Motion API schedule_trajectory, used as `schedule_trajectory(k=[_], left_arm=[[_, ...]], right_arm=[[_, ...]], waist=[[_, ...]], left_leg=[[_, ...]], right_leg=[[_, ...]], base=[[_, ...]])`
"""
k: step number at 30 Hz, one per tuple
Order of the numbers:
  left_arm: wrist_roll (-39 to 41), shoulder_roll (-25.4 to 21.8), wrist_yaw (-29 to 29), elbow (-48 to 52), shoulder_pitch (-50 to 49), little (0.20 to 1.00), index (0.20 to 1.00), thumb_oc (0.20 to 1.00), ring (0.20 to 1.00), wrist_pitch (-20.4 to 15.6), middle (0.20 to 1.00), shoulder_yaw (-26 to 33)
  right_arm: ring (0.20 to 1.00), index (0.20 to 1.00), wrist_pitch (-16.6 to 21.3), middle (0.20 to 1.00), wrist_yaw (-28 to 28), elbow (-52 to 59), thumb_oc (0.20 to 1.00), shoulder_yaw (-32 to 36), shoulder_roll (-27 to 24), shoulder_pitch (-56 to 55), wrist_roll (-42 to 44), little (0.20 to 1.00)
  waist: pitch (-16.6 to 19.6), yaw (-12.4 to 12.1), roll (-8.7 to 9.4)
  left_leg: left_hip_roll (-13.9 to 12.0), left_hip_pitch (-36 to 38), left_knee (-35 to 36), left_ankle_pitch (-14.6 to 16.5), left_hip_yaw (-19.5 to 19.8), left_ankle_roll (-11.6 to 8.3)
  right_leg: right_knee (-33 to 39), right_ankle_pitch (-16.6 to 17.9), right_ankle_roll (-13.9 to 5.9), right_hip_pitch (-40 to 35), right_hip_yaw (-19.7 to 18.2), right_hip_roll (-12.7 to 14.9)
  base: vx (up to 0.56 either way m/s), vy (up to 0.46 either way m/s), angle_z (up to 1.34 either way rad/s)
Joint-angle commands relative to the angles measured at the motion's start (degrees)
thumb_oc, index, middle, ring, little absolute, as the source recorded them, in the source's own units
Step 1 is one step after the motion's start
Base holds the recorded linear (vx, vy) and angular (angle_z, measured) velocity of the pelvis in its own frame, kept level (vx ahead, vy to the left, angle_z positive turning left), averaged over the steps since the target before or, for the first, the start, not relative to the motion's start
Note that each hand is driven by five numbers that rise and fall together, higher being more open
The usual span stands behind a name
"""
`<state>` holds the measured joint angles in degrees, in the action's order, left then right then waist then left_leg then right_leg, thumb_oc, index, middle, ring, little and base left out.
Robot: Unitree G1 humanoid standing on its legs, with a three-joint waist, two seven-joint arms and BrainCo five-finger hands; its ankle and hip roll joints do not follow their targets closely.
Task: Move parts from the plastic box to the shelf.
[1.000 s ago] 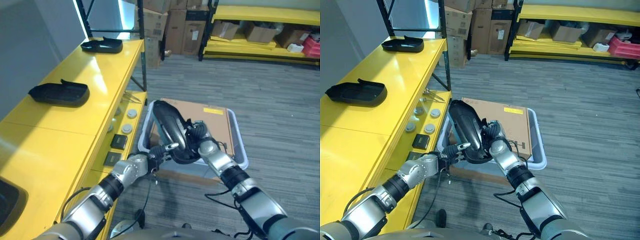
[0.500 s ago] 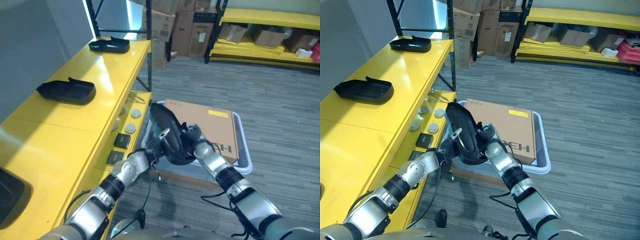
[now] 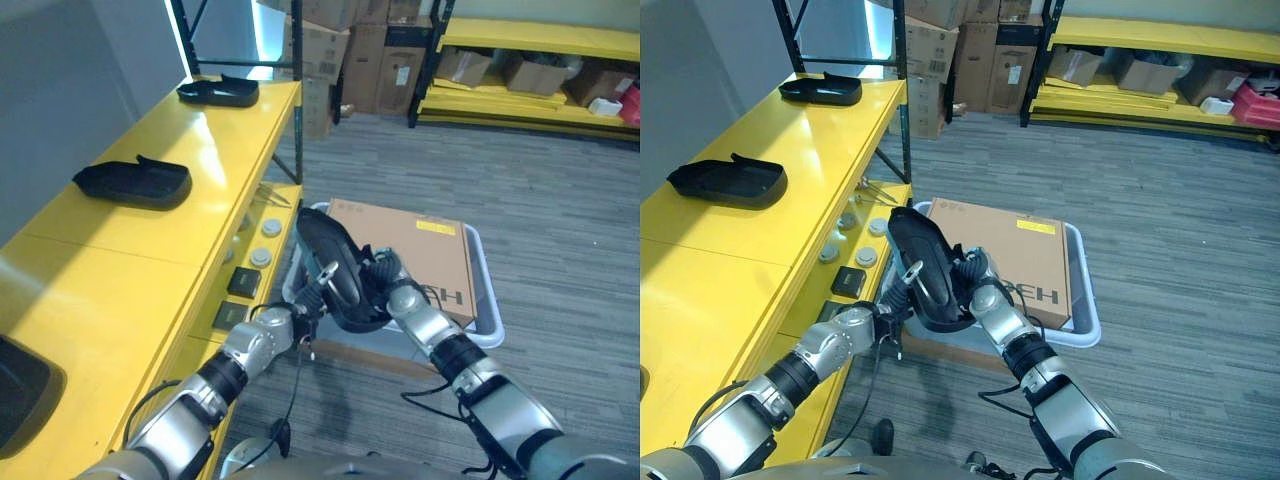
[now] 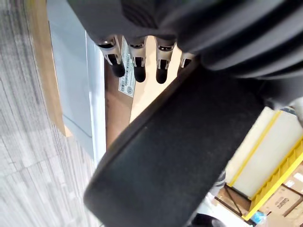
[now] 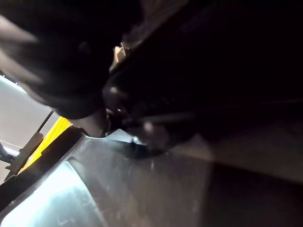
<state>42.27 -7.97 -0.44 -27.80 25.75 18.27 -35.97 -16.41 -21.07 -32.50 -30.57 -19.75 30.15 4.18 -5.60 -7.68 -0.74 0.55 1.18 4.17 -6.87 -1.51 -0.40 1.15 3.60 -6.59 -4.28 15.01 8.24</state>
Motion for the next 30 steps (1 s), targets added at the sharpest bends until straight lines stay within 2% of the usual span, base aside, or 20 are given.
schedule_trajectory(k=[1,8,9,10,11,16,24,30], left_arm=[[-5.05,4.54,-1.64,-2.45,6.07,1.0,1.0,1.0,1.0,-2.05,1.0,-3.68],[-5.83,3.68,-1.84,-1.69,7.27,1.0,1.0,1.0,1.0,-2.96,1.0,-6.09],[-6.04,3.61,-1.78,-1.49,7.33,0.633,0.633,0.633,0.633,-3.38,0.633,-6.4],[-6.08,3.58,-1.45,-1.51,7.29,0.395,0.395,0.395,0.395,-4.2,0.395,-6.57],[-5.98,3.59,-1.21,-1.34,7.36,0.2,0.2,0.2,0.2,-4.28,0.2,-6.56],[-7.54,3.41,-0.86,-0.07,7.85,0.2,0.2,0.2,0.2,-6.09,0.2,-6.67],[-7.81,3.47,0.74,1.64,8.22,0.2,0.2,0.2,0.2,-6.46,0.2,-6.91],[-9.28,3.63,4.85,2.2,8.22,0.2,0.2,0.2,0.2,-8.46,0.2,-6.56]], right_arm=[[0.2,0.2,4.63,0.2,1.45,2.2,0.2,-2.0,1.65,3.78,-0.53,0.2],[0.2,0.2,4.05,0.2,2.44,2.75,0.2,-2.76,1.63,4.54,0.45,0.2],[0.2,0.2,4.02,0.2,2.48,2.69,0.2,-2.95,1.73,4.64,0.53,0.2],[0.2,0.2,3.93,0.2,2.65,2.69,0.2,-3.0,1.77,4.8,0.61,0.2],[0.2,0.2,3.83,0.2,2.64,2.76,0.2,-3.07,1.83,4.86,0.6,0.2],[0.2,0.2,3.37,0.2,2.39,3.05,0.2,-3.26,2.35,4.99,1.02,0.2],[0.2,0.2,2.28,0.2,2.45,3.78,0.2,-3.13,2.91,5.18,1.45,0.2],[0.2,0.2,2.39,0.2,1.59,3.67,0.2,-2.94,3.46,4.89,2.13,0.2]], waist=[[2.55,-1.27,0.9],[2.67,-0.5,0.75],[2.65,-0.45,0.74],[2.66,-0.38,0.73],[2.66,-0.36,0.71],[2.71,-0.3,0.65],[2.81,-0.24,0.71],[2.76,-0.33,0.75]], left_leg=[[0.45,-0.3,-1.03,4.65,0.75,-0.15],[0.32,0.24,-0.88,4.79,0.01,-0.14],[0.32,0.25,-0.94,4.8,-0.08,-0.13],[0.31,0.26,-0.96,4.8,-0.14,-0.13],[0.29,0.32,-0.89,4.8,-0.18,-0.12],[0.25,0.57,-0.64,4.73,-0.38,-0.14],[0.27,0.84,-0.41,4.69,-0.44,-0.11],[0.37,0.87,-0.44,4.69,-0.31,-0.03]], right_leg=[[-3.29,-2.22,-4.61,1.06,0.64,2.85],[-3.62,-2.43,-4.72,1.11,0.13,2.85],[-3.65,-2.47,-4.69,1.08,0.04,2.83],[-3.67,-2.5,-4.66,1.09,-0.05,2.81],[-3.68,-2.53,-4.63,1.07,-0.04,2.81],[-3.69,-2.54,-4.69,0.94,-0.03,2.79],[-3.76,-2.67,-4.62,0.83,-0.13,2.67],[-3.86,-2.74,-4.52,0.81,-0.16,2.62]], base=[[0.0,0.0,0.0],[0.0,0.0,0.0],[0.0,0.0,0.0],[0.0,0.0,0.0],[0.0,0.0,0.0],[0.0,0.005,-0.06],[0.0,0.0,0.0],[0.0,0.0,0.0]])
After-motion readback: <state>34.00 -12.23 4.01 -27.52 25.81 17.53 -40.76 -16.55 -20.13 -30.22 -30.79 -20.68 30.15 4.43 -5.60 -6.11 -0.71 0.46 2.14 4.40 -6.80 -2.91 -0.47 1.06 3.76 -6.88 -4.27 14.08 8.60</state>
